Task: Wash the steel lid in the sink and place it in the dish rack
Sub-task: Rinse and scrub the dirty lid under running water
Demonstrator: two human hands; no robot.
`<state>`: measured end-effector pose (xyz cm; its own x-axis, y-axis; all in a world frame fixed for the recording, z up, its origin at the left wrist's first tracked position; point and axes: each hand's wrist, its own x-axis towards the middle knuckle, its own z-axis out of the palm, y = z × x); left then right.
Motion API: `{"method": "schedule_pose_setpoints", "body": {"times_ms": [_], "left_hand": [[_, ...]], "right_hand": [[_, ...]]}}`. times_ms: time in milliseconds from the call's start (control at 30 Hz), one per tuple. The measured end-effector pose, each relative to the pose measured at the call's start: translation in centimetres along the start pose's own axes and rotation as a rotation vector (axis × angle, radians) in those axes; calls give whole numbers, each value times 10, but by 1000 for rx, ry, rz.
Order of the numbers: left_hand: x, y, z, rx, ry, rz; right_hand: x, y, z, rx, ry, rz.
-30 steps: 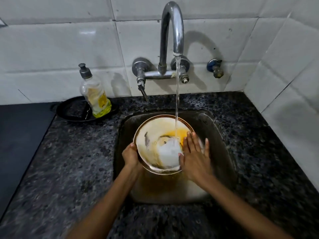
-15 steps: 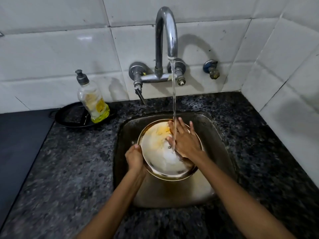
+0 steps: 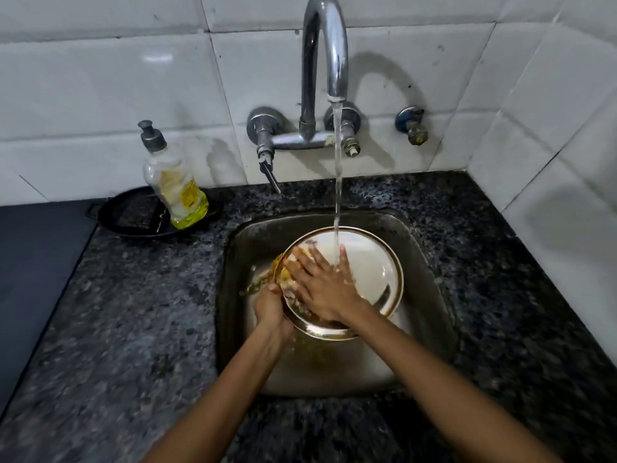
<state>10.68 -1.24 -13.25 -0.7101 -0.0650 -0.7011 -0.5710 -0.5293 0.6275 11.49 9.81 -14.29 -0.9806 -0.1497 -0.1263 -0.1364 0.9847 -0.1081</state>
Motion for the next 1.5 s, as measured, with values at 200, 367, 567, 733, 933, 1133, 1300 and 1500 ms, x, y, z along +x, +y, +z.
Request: {"method": "schedule_pose_setpoints", "body": {"times_ms": [200, 367, 567, 733, 933, 1133, 1300, 1500], "left_hand": [[-11, 2, 5, 105, -33, 75], [-7, 3, -6, 257, -33, 197], [-7, 5, -26, 265, -36, 47], [5, 15, -27, 308, -8, 99], [18, 28, -37, 317, -72, 268], [30, 22, -31, 86, -26, 98], [16, 10, -22, 90, -131, -13], [3, 6, -27, 260, -294, 2]], "right_hand": [[11, 8, -1, 77, 104, 18], [4, 33, -9, 156, 112, 175], [-30, 5, -4, 170, -106, -52], [-24, 30, 4, 180, -92, 100], [-49, 38, 7, 113, -12, 160], [-64, 35, -27, 291, 358, 132], [-46, 50, -59, 688, 484, 601], [-36, 82, -70, 874, 444, 870]]}}
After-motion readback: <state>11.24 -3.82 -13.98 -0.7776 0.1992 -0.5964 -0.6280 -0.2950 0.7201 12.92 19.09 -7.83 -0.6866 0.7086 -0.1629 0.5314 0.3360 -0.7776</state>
